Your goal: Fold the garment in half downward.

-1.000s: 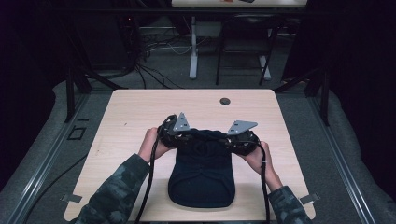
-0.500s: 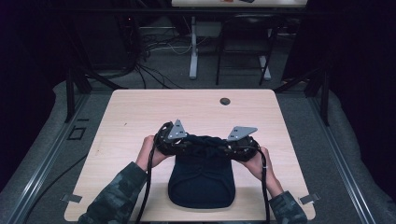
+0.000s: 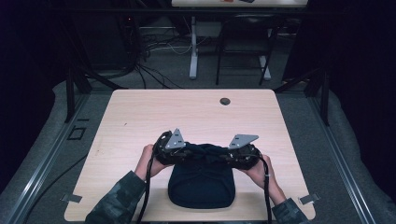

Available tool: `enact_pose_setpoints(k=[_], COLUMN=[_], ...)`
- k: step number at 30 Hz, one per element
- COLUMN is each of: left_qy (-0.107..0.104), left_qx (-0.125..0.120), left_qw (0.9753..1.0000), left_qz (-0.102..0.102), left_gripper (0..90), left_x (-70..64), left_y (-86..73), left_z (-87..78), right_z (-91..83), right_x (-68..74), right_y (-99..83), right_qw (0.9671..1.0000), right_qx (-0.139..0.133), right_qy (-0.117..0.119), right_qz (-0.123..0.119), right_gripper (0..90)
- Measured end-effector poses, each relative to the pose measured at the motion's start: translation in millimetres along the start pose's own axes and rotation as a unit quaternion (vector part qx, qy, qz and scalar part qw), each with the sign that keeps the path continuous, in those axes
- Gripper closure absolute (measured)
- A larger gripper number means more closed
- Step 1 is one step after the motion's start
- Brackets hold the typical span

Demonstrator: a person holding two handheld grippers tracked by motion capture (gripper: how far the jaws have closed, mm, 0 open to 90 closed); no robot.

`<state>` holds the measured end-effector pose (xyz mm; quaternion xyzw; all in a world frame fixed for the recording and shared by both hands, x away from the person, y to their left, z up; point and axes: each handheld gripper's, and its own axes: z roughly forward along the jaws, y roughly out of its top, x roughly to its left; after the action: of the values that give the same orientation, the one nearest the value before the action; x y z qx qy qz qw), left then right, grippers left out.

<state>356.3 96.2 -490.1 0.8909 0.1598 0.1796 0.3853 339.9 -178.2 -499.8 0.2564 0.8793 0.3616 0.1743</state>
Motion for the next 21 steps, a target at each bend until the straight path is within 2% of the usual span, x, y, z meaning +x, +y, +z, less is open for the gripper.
enact_pose_setpoints(k=[9,16,21], left_qy=[-0.006,-0.017,-0.018], left_qx=[-0.004,-0.017,-0.016], left_qw=[1.0,0.9995,0.9996], left_qz=[-0.006,-0.021,-0.014], left_gripper=[64.2,64.2,64.2], left_x=[-4.5,-7.4,-11.5], left_y=[-2.9,-8.8,-10.3], left_z=[-0.8,0.9,-0.5], right_z=[-1.3,-0.2,-0.1], right_x=[5.1,6.8,10.2], right_y=[-5.1,-11.5,-14.1], right_qw=[1.0,0.9998,0.9998], right_qx=[0.005,0.009,0.011], right_qy=[0.006,0.012,0.013], right_qz=[0.002,0.009,0.008], right_gripper=[65.6,65.6,65.4])
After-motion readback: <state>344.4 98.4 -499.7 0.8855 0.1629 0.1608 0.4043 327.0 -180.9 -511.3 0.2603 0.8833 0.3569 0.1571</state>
